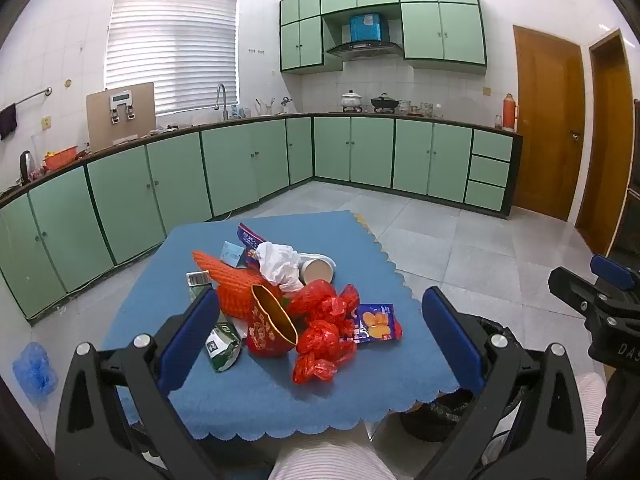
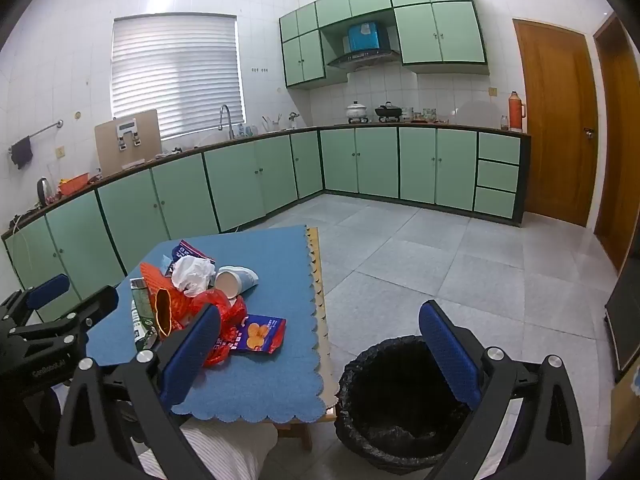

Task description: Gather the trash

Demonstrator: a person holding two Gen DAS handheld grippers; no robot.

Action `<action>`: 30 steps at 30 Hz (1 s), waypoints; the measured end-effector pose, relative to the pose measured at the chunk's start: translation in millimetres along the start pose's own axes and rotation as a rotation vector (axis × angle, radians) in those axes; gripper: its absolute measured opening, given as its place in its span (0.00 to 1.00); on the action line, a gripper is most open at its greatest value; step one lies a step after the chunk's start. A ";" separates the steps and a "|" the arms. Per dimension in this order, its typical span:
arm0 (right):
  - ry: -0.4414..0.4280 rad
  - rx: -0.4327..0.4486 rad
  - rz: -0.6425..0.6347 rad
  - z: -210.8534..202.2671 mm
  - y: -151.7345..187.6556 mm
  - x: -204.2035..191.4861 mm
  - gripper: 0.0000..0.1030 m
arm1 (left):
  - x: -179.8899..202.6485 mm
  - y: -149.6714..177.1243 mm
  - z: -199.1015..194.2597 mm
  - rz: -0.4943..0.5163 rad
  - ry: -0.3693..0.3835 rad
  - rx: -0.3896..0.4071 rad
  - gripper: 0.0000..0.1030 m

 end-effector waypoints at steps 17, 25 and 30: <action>-0.002 -0.002 0.007 2.1 1.2 1.1 0.94 | 0.9 -0.3 0.5 0.005 -0.002 -0.004 0.95; -0.002 -0.004 0.010 3.0 1.1 2.0 0.94 | -6.6 3.2 3.2 0.008 0.003 -0.002 0.95; -0.002 -0.004 0.011 3.7 -0.1 1.5 0.94 | -6.9 3.2 3.2 0.009 0.001 -0.002 0.95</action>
Point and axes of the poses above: each gripper's, at about its wrist camera, not at the fingertips, and z roughly the way its jaws point, x to its right, y to its underside, the point moved 2 cm from there along z, roughly the way its jaws point, and after that the axes turned 7 degrees about z, right-handed, at the moved point
